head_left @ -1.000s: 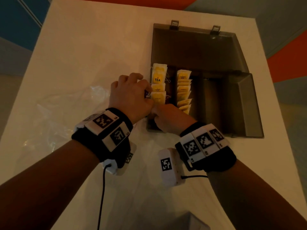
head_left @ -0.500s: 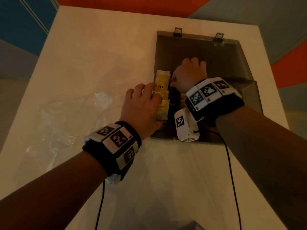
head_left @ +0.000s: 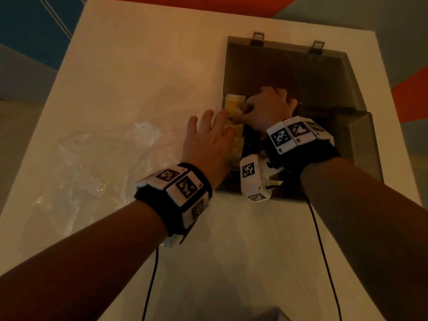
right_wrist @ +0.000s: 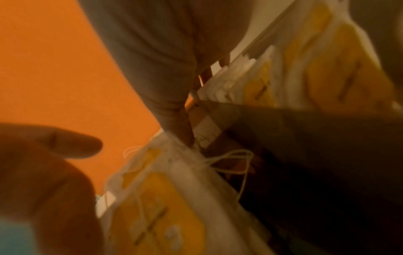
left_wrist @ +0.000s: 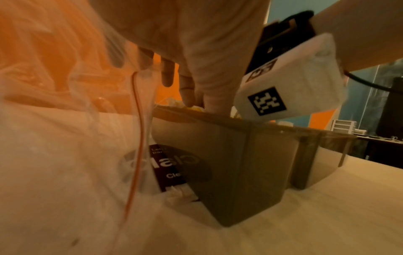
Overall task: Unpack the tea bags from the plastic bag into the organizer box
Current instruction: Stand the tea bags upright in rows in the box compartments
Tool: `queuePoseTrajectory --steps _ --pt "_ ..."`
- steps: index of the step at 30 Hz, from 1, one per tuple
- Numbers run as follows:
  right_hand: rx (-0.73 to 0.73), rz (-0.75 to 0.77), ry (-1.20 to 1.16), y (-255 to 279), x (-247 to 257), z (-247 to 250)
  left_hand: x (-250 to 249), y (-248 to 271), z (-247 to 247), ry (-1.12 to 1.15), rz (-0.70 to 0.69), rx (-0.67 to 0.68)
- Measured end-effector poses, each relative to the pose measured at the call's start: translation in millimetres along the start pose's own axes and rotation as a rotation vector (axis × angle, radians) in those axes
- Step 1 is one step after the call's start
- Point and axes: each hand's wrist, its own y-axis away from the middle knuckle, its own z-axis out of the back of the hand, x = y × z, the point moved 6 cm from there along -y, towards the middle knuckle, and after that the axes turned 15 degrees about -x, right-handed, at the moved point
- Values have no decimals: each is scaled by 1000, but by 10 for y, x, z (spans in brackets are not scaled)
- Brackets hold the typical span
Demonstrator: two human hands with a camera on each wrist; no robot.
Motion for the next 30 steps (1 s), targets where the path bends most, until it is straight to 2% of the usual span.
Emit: queuePoseTrajectory --steps 5,11,17,20,25,30 --pt "-20 27 -72 2 -52 43 -53 -23 -82 -81 -41 83" --pt "-86 56 -145 20 -39 75 -98 -132 -99 -145 -20 140" --pt "-30 118 -72 47 -6 108 -63 -204 -147 -176 43 181" --pt "-12 63 -108 33 -74 224 -32 -224 -141 -165 89 173" --pt "-95 -59 -216 79 -245 459 -43 -206 -112 -149 83 182" --pt "-70 -39 -317 255 -329 481 -101 -130 -72 -121 50 190"
